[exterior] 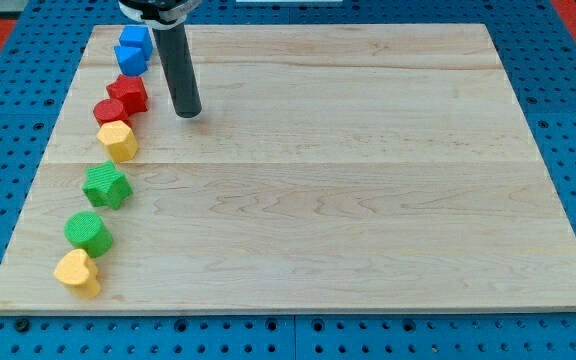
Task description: Keep arm on left side of blue blocks
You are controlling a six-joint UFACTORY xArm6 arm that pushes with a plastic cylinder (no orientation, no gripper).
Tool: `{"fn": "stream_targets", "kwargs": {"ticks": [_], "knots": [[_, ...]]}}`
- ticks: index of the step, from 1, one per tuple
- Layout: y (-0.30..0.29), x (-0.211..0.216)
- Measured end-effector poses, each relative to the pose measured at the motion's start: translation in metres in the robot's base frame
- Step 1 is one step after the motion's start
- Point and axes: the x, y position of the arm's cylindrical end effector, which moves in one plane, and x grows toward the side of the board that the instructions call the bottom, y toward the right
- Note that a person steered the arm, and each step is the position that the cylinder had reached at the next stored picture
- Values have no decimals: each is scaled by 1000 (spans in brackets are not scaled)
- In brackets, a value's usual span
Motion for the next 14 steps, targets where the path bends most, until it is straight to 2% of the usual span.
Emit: {"fn": "stream_targets", "kwargs": {"ticks": [3, 5, 10, 12, 14], "knots": [[1, -9], [1, -29], [0, -155], [-36, -168], [-108, -168]]}}
